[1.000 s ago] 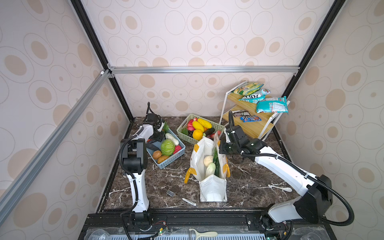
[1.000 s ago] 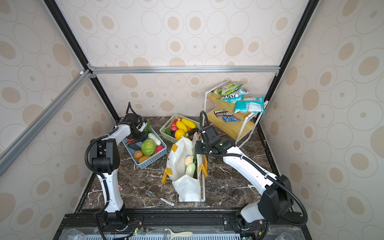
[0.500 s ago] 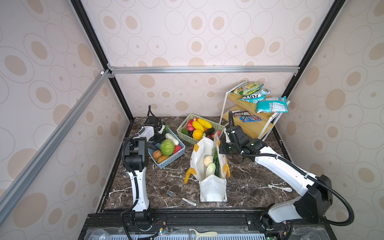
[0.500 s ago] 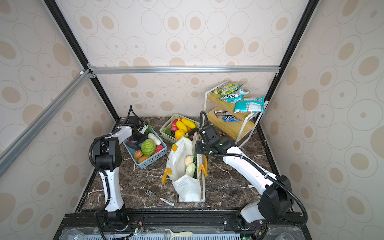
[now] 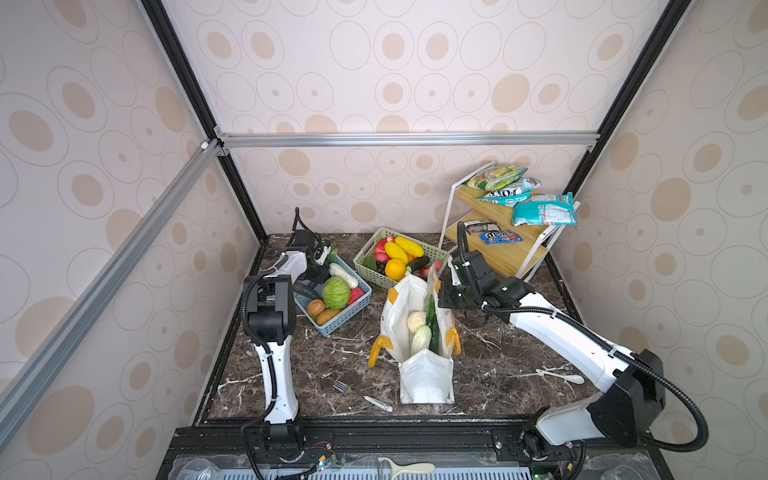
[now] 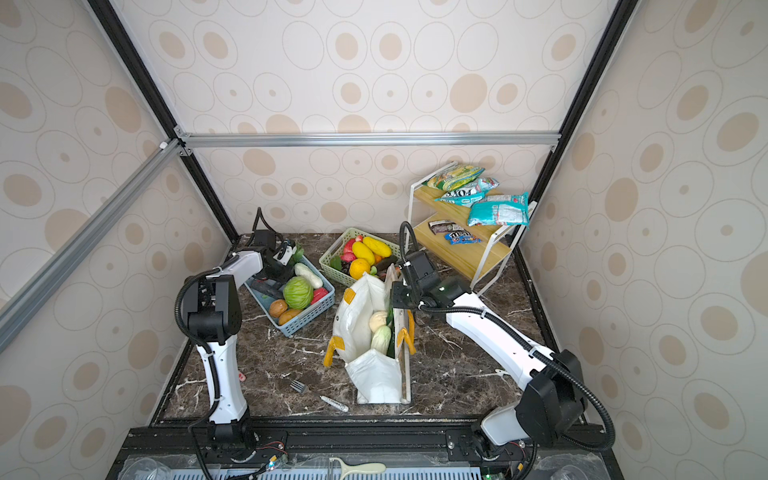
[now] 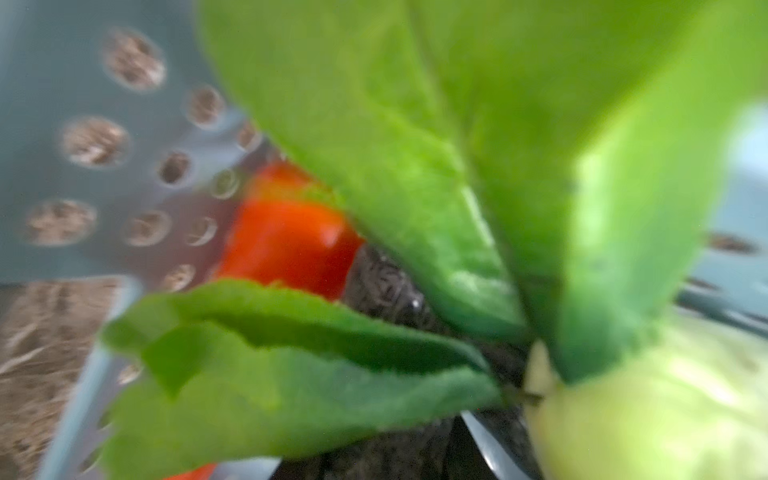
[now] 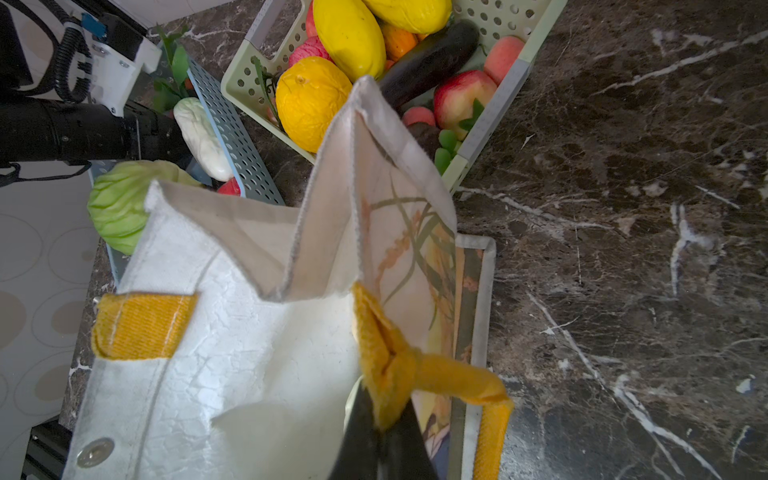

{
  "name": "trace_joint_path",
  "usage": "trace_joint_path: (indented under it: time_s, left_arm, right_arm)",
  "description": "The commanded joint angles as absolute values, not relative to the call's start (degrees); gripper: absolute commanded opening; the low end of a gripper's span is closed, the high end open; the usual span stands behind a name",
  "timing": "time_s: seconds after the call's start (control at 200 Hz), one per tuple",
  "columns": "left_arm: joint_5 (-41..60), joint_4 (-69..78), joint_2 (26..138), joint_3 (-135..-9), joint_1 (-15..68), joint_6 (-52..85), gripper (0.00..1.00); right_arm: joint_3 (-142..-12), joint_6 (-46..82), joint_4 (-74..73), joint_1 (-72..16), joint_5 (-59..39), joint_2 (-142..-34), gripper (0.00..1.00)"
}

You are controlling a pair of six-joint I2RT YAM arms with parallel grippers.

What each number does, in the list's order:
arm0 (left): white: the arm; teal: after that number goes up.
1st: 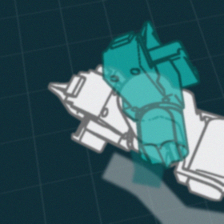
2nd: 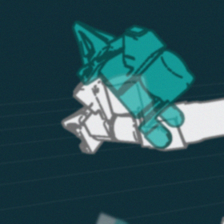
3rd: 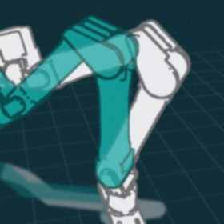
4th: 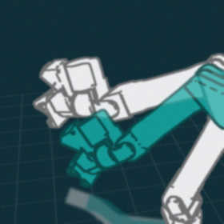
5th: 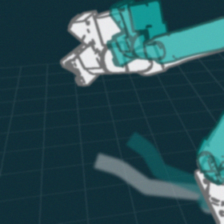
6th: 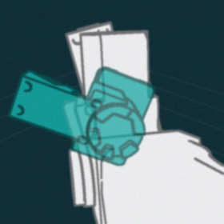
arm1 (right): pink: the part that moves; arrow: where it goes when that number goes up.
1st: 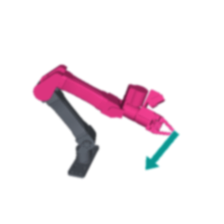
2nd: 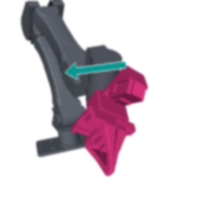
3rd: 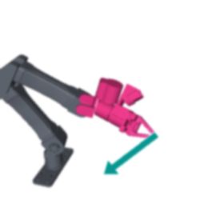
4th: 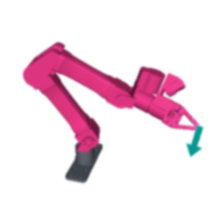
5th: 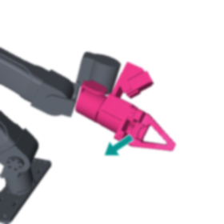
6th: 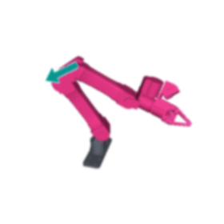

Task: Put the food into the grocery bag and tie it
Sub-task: 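Close the left gripper on the dark eggplant in the blue basket, then lift the eggplant with the left gripper and swing it toward the bag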

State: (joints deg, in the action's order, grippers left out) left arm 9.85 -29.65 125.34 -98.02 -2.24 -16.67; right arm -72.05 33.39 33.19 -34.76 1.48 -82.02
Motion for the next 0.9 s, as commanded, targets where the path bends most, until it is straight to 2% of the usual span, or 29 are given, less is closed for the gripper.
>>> trace_joint_path:
  time_s: [0.0,0.38,0.725,0.895]
  left_arm:
    - [11.62,-29.88,119.82,-98.97,-2.68,-17.13,0.27]
    - [15.58,-30.20,117.40,-97.06,-3.68,-16.24,0.27]
    - [10.95,-22.69,109.56,-94.51,-4.19,-10.00,0.29]
    - [12.87,-21.08,105.96,-93.32,-4.22,-8.38,0.29]
  right_arm:
    - [-71.96,33.79,33.38,-35.06,1.69,-81.24,0.00]
    - [-70.82,33.79,32.81,-35.01,1.72,-80.08,0.00]
    - [-69.98,34.22,32.15,-35.06,1.42,-79.58,0.00]
    - [-69.61,34.37,31.87,-35.04,1.36,-79.37,0.00]
